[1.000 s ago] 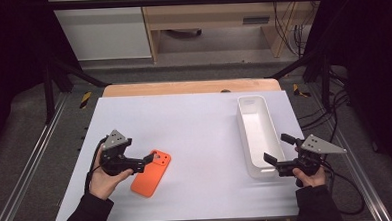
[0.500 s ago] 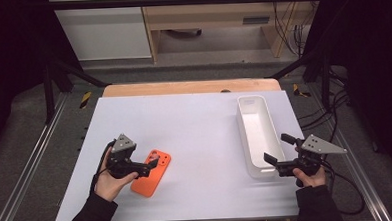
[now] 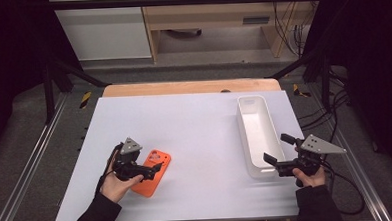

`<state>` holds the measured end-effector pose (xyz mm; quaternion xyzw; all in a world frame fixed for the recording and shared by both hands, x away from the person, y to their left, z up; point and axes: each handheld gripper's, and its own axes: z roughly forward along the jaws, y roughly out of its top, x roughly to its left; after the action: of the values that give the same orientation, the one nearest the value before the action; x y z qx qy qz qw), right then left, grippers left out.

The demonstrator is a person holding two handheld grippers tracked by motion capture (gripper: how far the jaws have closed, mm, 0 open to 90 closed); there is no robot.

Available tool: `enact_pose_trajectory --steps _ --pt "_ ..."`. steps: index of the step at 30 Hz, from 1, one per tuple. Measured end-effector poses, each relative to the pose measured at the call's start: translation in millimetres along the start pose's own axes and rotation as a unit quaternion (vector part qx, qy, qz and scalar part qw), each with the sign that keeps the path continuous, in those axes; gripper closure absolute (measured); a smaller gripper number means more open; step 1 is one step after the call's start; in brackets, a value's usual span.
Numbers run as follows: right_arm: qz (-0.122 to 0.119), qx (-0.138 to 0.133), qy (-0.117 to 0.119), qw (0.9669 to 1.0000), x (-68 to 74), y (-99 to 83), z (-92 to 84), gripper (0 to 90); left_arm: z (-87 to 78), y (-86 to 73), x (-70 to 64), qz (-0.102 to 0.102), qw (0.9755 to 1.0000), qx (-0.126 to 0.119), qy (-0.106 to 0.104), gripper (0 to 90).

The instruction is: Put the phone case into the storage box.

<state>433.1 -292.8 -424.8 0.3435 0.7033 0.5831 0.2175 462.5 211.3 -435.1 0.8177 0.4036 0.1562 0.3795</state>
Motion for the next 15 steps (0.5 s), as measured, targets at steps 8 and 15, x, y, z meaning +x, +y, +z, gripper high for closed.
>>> enact_pose_trajectory --steps 8,15 --pt "0.001 0.0 0.0 1.0 0.3 0.2 -0.6 0.4 6.6 -4.9 -2.4 0.001 0.9998 0.017 0.007 0.0" --pt "0.001 -0.001 0.0 1.0 0.1 0.3 -0.8 0.5 11.8 -9.8 -2.1 -0.003 0.9995 0.032 0.007 0.0"
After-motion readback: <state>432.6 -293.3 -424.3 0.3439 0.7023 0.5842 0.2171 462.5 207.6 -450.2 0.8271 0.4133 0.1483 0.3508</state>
